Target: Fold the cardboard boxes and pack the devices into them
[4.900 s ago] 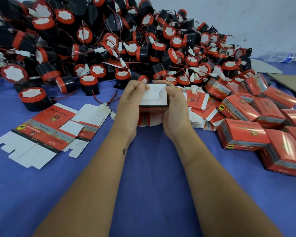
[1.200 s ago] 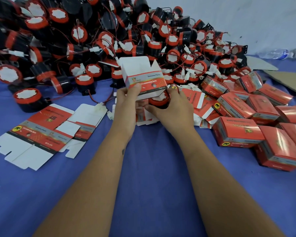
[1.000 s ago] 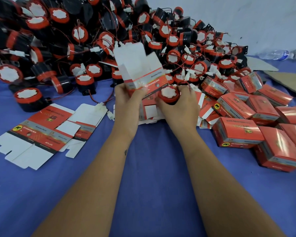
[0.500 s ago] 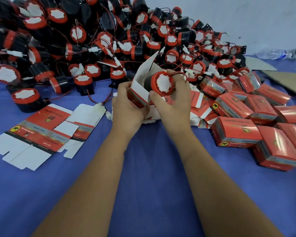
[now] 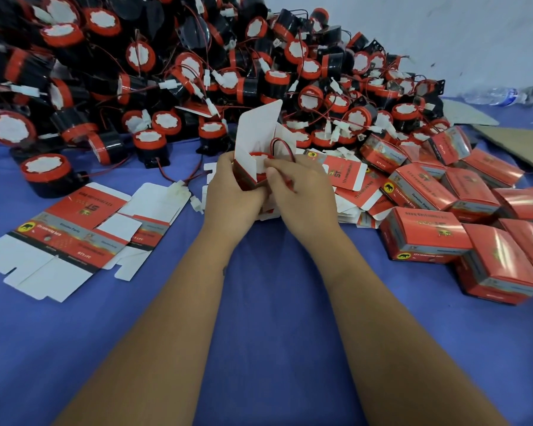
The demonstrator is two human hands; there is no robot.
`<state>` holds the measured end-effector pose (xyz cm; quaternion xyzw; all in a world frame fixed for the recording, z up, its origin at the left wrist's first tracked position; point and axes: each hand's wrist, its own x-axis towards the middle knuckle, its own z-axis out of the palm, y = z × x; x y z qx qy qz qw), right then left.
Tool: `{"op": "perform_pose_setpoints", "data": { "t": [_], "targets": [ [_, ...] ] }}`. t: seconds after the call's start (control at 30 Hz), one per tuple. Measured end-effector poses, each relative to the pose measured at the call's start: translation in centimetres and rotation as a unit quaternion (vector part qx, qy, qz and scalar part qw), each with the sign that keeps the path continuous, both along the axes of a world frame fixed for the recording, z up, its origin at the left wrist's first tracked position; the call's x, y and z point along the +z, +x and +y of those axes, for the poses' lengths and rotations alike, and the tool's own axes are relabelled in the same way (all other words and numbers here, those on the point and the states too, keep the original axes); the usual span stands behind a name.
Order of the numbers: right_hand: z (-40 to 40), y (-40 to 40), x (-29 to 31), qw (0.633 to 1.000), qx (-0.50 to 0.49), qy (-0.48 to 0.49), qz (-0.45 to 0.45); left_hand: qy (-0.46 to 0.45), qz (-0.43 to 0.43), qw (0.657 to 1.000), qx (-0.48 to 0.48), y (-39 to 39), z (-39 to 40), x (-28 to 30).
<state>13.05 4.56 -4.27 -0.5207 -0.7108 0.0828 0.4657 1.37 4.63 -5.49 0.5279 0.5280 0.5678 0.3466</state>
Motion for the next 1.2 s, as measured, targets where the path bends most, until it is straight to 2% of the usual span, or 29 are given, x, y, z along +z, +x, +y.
{"op": "perform_pose_setpoints", "data": {
  "t": [0.07,0.2,0.27,0.4,0.6,0.63,0.73,0.8,0.83,0.9,0.97,1.03,1.1,1.2],
  "targets": [
    [-0.5,-0.1,0.3,0.999,0.009,0.023,0.029,0.004,-0.025,0.999,0.023,-0.1,-0.1,0.3],
    [-1.0,-0.3,1.1,0.986,0.016,0.016,0.162,-0.004,-0.073,0.996,0.057,-0.7,-0.4,1.0],
    [-1.0,-0.2,1.2,0.986,0.018,-0.005,0.168,-0.013,-0.104,0.993,0.06,-0.8,-0.5,1.2],
    [-0.9,0.0,1.1,0.989,0.007,-0.059,0.133,-0.017,-0.125,0.991,0.048,-0.6,-0.8,1.6],
    [-1.0,0.1,1.3,0.992,-0.014,-0.067,0.11,-0.004,-0.085,0.993,0.084,-0.6,-0.2,0.9],
    [-1.0,0.2,1.3,0.994,-0.023,-0.058,0.085,-0.006,-0.085,0.992,0.09,-0.6,0.0,0.8],
    [-0.9,0.3,1.3,0.996,-0.069,0.002,-0.064,-0.01,-0.096,0.99,0.102,-0.8,0.1,0.7],
    [-0.8,0.4,1.4,0.991,-0.087,-0.01,-0.104,-0.009,-0.097,0.989,0.108,-0.7,0.1,0.8],
    [-0.8,0.5,1.5,0.992,-0.079,-0.033,-0.088,-0.01,-0.096,0.989,0.112,-0.7,0.1,0.8],
    [-1.1,0.5,1.9,0.995,-0.003,-0.092,0.023,-0.011,-0.098,0.988,0.122,-0.8,0.1,0.9],
    [-1.4,0.2,2.3,0.979,0.085,-0.133,0.13,-0.006,-0.101,0.986,0.131,-0.8,0.0,1.1],
    [-1.6,0.1,2.5,0.957,0.15,-0.154,0.194,0.0,-0.082,0.988,0.129,-0.7,-0.1,1.1],
    [-1.6,0.0,2.6,0.94,0.18,-0.163,0.24,0.013,-0.049,0.993,0.11,-0.6,-0.3,1.2],
    [-1.7,0.0,2.7,0.927,0.162,-0.146,0.304,0.026,-0.01,0.997,0.073,-0.3,-0.5,1.1]
  ]
}}
